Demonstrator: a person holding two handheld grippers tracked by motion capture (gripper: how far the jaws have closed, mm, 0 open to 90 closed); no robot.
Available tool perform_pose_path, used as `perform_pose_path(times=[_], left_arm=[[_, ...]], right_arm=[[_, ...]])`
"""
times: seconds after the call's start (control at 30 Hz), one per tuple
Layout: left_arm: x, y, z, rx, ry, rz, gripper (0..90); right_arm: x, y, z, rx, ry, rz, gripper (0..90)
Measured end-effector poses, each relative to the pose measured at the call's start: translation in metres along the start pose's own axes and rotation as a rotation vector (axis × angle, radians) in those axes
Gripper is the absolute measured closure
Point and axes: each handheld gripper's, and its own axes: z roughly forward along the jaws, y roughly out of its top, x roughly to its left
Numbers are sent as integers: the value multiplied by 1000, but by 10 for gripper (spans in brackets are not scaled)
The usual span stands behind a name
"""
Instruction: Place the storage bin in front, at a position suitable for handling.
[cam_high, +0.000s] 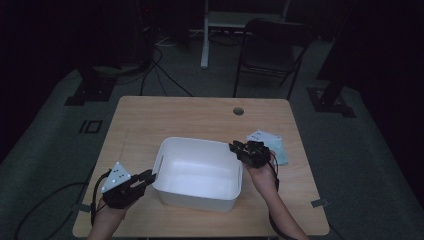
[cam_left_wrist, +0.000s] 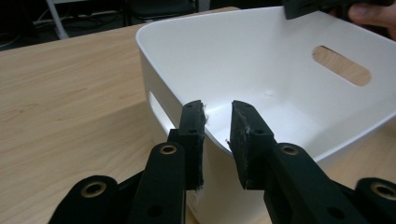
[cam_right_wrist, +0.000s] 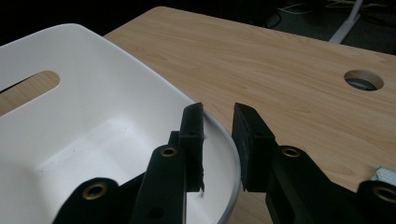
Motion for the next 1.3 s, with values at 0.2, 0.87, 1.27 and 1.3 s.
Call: perform_pose_path(times=[0.2,0.87,1.27,1.3], left_arm=[[7,2,1,-9,-17,-31,630],[70,44,66,-30,-42,2,458],[76,50,105,40,-83,10,631],[76,51,107,36,-76,15,631]], right_arm=[[0,1,-2,0,14,6,615],[12,-19,-32,2,-12,51,552],[15,-24,-28,-4,-57,73,636],[15,-24,-28,-5,-58,74,638]])
